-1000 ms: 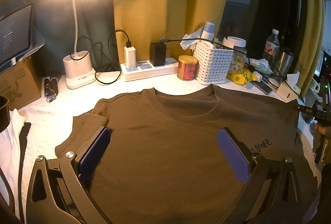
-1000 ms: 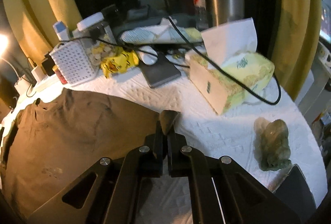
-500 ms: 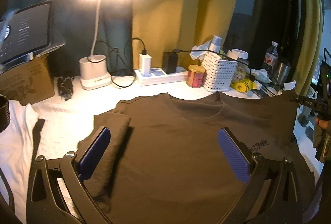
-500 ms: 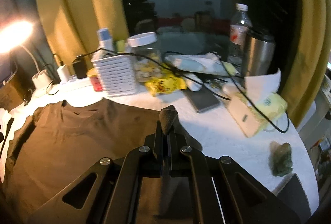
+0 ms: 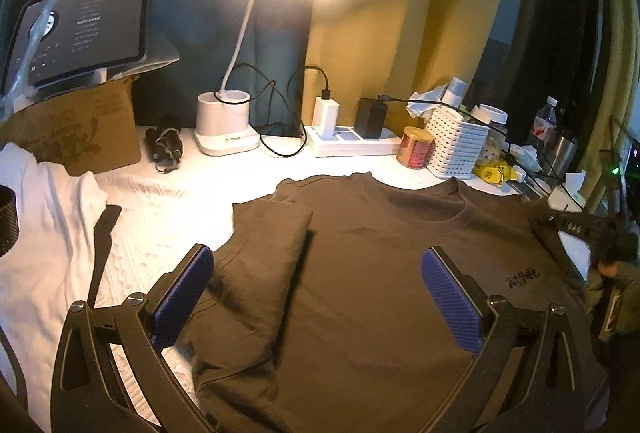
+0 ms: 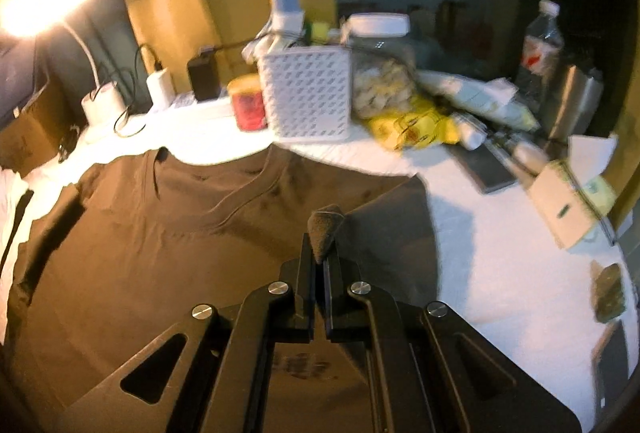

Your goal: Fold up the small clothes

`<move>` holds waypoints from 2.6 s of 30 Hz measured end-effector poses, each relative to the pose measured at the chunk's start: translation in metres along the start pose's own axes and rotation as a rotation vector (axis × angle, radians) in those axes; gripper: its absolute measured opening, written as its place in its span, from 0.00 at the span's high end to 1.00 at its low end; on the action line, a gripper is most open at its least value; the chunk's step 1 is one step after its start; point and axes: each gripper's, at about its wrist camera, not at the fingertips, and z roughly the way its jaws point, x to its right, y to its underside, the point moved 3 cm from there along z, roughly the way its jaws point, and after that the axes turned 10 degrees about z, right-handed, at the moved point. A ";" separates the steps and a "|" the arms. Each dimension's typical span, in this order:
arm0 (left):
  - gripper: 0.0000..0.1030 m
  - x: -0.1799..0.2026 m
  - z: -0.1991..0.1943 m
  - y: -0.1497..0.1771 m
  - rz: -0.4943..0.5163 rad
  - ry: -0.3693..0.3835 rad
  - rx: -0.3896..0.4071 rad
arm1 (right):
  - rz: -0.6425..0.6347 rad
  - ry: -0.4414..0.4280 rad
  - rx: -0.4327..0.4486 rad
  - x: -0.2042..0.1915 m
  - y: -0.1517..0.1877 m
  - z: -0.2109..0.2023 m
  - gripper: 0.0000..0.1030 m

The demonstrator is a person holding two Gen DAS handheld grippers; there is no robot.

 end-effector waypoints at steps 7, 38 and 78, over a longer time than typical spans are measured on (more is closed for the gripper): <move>0.01 0.003 0.000 0.001 -0.005 0.005 -0.005 | -0.004 -0.074 -0.034 -0.008 0.012 -0.003 0.48; 0.01 0.074 -0.027 -0.009 0.121 0.020 -0.012 | 0.095 -0.135 0.032 0.092 0.050 -0.069 0.96; 0.01 0.016 -0.050 0.035 0.022 -0.019 -0.049 | -0.107 -0.186 -0.212 0.017 0.115 -0.055 0.47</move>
